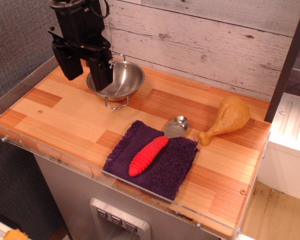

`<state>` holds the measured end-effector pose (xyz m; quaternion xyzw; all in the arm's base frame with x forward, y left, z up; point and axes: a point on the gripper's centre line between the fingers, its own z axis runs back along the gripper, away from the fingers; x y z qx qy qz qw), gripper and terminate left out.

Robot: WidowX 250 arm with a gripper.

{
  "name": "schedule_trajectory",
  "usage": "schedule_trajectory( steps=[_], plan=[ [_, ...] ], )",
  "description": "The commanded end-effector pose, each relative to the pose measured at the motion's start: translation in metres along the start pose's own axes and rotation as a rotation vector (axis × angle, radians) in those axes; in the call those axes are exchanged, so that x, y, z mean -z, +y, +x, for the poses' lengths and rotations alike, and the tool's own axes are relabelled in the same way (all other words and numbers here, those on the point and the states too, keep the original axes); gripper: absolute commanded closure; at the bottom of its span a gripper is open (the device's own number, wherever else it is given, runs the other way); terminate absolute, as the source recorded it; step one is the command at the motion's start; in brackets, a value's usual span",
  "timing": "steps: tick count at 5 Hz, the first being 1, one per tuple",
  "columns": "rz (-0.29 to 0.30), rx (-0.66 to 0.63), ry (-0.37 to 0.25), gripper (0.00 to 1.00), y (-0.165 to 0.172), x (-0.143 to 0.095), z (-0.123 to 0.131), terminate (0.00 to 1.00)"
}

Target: Place fruit into silver bowl. fruit placed in silver bowl

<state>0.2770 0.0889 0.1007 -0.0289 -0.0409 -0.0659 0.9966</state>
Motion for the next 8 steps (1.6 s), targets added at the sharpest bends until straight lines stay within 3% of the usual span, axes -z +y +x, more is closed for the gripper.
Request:
schedule_trajectory(
  steps=[1,2,4,5,6,7,8],
  plan=[
    [0.000,0.000,0.000,0.00,0.000,0.000,0.000,0.00],
    [-0.026,0.040,0.003,0.00,-0.020,0.010,0.017,0.00],
    [-0.067,0.285,0.029,0.00,-0.104,0.035,0.056,0.00],
    [-0.040,0.425,0.013,0.00,-0.140,0.054,0.067,0.00],
    [-0.057,0.499,-0.003,0.00,-0.155,0.076,0.077,0.00],
    [-0.047,0.597,-0.076,0.00,-0.166,0.084,0.082,0.00],
    [-0.055,0.618,-0.103,0.00,-0.165,0.097,0.085,0.00]
  ],
)
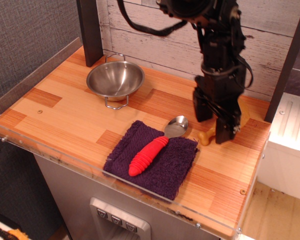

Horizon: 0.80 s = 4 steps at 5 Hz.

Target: Place fruit into silver bowl. fruit placed in silver bowl

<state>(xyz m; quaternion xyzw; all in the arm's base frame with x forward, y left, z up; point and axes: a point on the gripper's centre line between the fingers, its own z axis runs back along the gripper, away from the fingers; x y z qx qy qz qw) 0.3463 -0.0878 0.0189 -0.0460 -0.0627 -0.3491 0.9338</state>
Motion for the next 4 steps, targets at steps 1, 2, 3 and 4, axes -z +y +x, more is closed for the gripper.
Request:
schedule_trajectory(
  steps=[1,2,3,4],
  plan=[
    [0.024,0.029,-0.049,1.00,-0.002,0.008,0.000,0.00],
    [0.030,0.028,-0.049,1.00,0.000,0.003,-0.003,0.00],
    [0.015,-0.047,-0.042,1.00,0.013,-0.025,-0.014,0.00],
    [0.045,-0.291,-0.042,1.00,0.041,-0.070,-0.040,0.00]
  ],
)
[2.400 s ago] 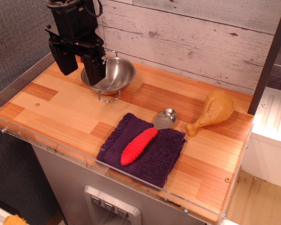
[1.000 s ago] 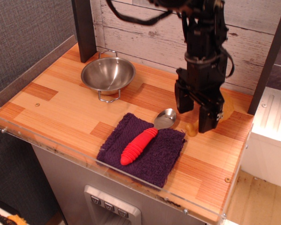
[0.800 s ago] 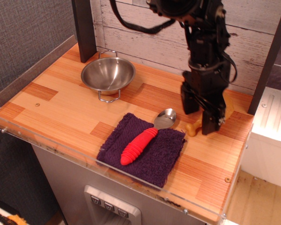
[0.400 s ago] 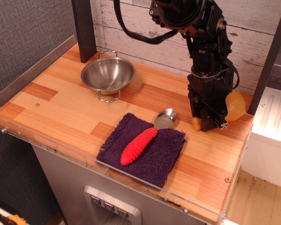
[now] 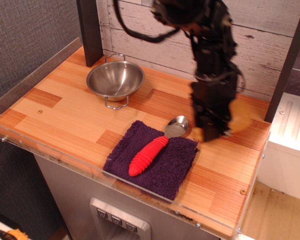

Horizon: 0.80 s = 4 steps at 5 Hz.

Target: Place fruit into silver bowl. fruit placed in silver bowl

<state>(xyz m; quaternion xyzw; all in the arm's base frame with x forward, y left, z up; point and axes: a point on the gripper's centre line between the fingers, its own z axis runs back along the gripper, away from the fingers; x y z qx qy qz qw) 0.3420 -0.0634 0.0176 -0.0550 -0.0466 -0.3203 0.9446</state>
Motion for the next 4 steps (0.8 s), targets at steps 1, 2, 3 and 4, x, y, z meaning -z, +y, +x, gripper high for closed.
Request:
schedule_trajectory(
  steps=[1,2,3,4],
  plan=[
    [0.079,-0.473,-0.064,1.00,0.053,-0.107,-0.055,0.00],
    [0.111,-0.617,-0.038,1.00,0.082,-0.122,-0.090,0.00],
    [0.148,-0.654,0.005,1.00,0.114,-0.120,-0.119,0.00],
    [0.142,-0.656,0.043,1.00,0.125,-0.107,-0.131,0.00]
  ],
)
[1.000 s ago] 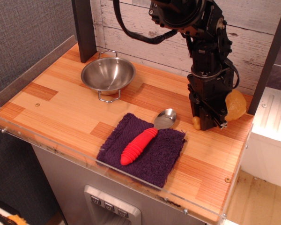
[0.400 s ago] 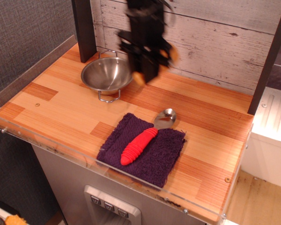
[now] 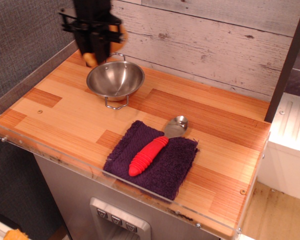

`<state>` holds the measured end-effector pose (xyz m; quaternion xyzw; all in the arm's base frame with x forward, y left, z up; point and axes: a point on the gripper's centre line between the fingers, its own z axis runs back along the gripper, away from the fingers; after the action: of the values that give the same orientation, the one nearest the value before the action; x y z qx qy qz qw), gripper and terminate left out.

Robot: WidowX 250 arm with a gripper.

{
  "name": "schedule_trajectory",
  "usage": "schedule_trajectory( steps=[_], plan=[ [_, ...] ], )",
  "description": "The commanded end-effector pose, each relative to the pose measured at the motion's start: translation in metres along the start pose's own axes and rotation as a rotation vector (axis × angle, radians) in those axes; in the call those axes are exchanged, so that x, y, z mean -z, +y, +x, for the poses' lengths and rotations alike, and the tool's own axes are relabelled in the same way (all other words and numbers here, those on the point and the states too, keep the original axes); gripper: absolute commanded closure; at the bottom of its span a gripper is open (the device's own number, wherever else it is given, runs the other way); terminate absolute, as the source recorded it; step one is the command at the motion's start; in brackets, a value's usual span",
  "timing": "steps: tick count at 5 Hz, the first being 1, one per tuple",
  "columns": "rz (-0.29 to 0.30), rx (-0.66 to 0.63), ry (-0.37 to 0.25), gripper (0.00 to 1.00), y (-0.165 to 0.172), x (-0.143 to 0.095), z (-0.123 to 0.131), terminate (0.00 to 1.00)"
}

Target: Place fruit into silver bowl. fruit placed in silver bowl

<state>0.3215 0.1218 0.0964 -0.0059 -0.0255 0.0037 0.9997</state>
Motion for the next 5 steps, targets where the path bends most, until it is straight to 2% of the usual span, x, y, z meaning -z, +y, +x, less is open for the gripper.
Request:
schedule_trajectory(
  steps=[1,2,4,5],
  plan=[
    [0.010,0.022,0.019,1.00,0.011,0.019,-0.005,0.00],
    [-0.026,0.078,0.003,1.00,0.003,0.027,0.003,0.00],
    [-0.024,0.112,-0.016,1.00,-0.009,0.030,0.007,0.00],
    [-0.006,0.132,-0.015,0.00,-0.014,0.026,0.005,0.00]
  ],
)
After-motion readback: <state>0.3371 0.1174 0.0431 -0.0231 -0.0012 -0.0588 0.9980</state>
